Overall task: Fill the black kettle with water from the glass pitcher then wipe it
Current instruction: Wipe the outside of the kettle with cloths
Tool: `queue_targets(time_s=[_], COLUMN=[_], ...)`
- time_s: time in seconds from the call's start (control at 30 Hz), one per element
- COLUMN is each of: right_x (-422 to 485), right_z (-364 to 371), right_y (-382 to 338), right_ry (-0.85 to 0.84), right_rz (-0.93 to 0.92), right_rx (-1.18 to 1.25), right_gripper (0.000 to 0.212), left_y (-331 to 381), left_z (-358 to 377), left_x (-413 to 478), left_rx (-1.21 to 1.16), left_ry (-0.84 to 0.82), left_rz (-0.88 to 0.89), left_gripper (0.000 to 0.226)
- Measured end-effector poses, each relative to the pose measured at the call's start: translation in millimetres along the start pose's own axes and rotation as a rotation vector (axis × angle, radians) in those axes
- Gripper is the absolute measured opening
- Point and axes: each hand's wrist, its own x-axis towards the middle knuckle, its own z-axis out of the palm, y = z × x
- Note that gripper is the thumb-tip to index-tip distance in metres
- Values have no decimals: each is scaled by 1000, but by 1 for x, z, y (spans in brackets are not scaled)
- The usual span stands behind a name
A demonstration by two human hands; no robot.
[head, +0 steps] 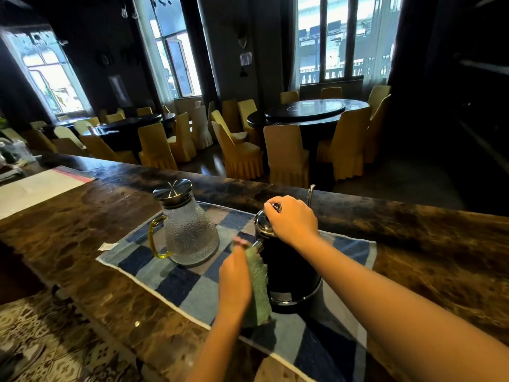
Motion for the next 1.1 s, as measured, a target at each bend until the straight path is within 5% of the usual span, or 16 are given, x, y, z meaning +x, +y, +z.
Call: queue_targets(time_s=[0.1, 0.2, 0.37, 0.5, 0.6, 0.67, 0.77, 0.9, 0.97, 1.1], right_x=[0, 0, 0, 1, 1, 1, 1, 0, -1, 1], right_z=[1, 1, 1, 0, 1, 1, 2, 1, 2, 1], right_y=[0, 0, 1, 1, 1, 1, 1, 1, 2, 2], right_ry=[4, -2, 0, 1, -1, 1, 7, 0, 8, 14], right_rz=[6, 13, 14, 15, 10, 12, 18, 22, 20, 23], right_rx=[-6, -4, 13, 18, 5, 8, 18, 34, 41, 46], right_gripper=[32, 32, 32, 32, 32, 32, 32, 32, 32, 31], left_y=[6, -8, -22, 12, 29, 22, -1, -17, -12, 31], left_z=[2, 14, 27, 3, -4, 2, 16, 29, 22, -2], left_x=[16, -12, -37, -1, 19, 12, -16, -39, -40, -11], left_rx=[-18, -138, -344, -243, 10, 54, -208, -371, -353, -280], left_ry=[-39, 250, 466, 48, -140, -18, 300, 500, 428, 20], left_rz=[-44, 44, -210, -273, -181, -92, -21, -248, -310, -346], left_gripper=[52, 53, 34, 48, 33, 39, 45, 36, 40, 47])
